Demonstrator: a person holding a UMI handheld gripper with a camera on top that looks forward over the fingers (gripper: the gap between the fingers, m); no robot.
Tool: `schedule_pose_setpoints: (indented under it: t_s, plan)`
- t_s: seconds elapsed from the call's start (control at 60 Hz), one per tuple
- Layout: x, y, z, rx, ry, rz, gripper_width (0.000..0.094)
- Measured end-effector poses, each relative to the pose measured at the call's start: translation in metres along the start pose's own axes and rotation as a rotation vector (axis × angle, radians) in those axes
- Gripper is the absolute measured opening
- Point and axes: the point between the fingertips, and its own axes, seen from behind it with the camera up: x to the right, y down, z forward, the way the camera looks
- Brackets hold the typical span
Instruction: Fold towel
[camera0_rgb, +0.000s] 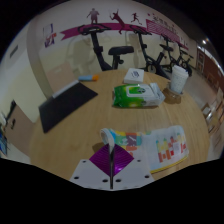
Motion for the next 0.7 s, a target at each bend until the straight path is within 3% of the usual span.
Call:
schedule_pose_setpoints:
  t_s: [0.1,0.25,0.617,0.683,0.7]
  plan:
    - [-0.018,-0.028,-0.031,0.024,-0.107,0.134,0.001]
    - [0.009,-0.063,-0.066,0.062,-0.152,0.261,0.0014]
    - [0.156,0.0,-0.014,-0.022,0.092,0.182,0.0031]
    - [0.161,0.007,-0.011,-0.041,0.091,0.169,0.0129]
    - [0.161,0.008,-0.01,-0.044,0.09,0.17,0.0224]
